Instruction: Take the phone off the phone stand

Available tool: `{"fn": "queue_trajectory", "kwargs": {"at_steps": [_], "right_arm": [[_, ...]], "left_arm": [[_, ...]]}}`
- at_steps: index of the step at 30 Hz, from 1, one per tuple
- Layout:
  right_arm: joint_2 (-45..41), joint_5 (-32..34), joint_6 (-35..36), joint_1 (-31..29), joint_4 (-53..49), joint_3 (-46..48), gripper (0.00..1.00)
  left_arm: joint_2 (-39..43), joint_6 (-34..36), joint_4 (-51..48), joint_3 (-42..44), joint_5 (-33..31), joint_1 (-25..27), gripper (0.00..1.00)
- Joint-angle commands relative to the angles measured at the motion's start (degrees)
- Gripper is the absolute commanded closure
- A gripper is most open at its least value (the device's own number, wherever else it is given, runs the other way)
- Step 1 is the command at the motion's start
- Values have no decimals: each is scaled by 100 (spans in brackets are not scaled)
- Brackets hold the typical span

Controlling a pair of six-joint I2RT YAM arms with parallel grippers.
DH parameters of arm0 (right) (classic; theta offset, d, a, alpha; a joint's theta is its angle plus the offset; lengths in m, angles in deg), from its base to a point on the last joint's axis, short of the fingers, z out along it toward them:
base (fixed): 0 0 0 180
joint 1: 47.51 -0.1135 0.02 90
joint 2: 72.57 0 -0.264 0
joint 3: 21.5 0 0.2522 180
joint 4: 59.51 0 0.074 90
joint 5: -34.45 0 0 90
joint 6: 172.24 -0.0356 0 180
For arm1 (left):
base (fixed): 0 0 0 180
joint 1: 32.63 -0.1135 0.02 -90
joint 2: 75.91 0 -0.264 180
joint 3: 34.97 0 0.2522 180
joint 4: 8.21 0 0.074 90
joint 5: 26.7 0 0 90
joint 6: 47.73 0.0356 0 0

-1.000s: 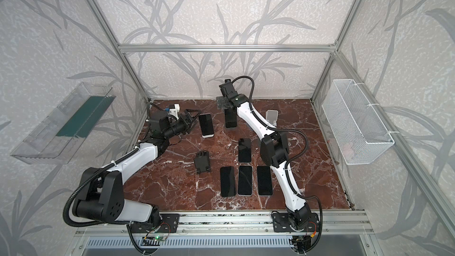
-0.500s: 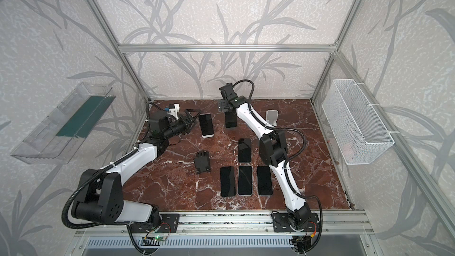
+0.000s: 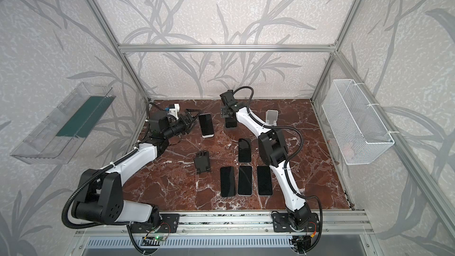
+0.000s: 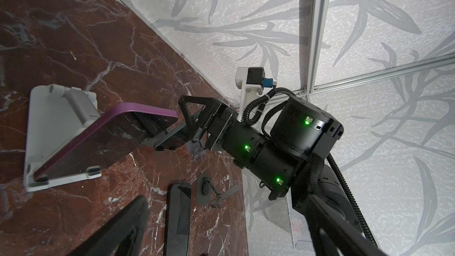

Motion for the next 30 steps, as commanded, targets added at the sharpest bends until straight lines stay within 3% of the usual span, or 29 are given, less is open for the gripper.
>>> {"fn": "queue_trajectory", "kwargs": {"at_steps": [1,20,30], "right_arm": [[-500,-24,-30,20,350,249,26],[-1494,-60,448,-21,710,892,32],[-3201,-53,27,-343,2113,3156,32]], "left_arm": [[75,-5,59,-123,79,-19,1],[63,-58,161,-106,124,-19,1],[22,-255,416,-68,225,-11,1]]}}
